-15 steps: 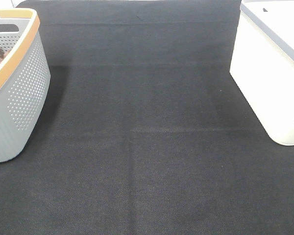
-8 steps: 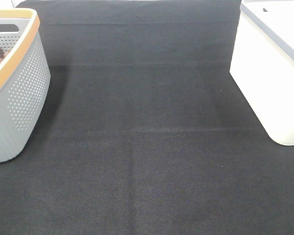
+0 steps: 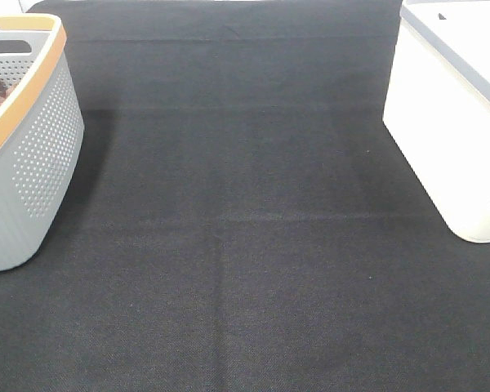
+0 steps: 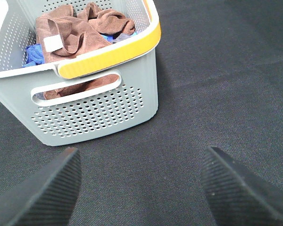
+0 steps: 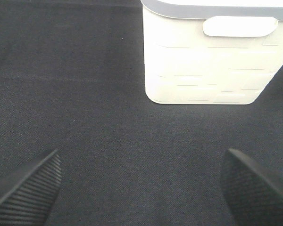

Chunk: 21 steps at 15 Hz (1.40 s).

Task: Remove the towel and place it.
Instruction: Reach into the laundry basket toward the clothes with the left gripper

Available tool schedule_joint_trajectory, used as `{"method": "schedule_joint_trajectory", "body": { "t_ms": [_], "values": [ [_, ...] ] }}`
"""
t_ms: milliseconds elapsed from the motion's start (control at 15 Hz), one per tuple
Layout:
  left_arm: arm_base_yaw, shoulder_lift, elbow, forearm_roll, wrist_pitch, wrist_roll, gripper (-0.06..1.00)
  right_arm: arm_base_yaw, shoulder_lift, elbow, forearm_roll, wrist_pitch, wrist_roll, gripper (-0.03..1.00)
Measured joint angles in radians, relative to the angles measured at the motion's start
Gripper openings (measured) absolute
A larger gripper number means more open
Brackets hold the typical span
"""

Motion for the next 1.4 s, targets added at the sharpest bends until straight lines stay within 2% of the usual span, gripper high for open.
{"method": "schedule_joint_trajectory", "body": {
  "t_ms": [1400],
  "values": [
    [0.000,0.000,0.000,0.000,0.000,0.000,0.69,0.000,0.000,0.000,0.000,0.000,0.000,0.86]
  ]
}}
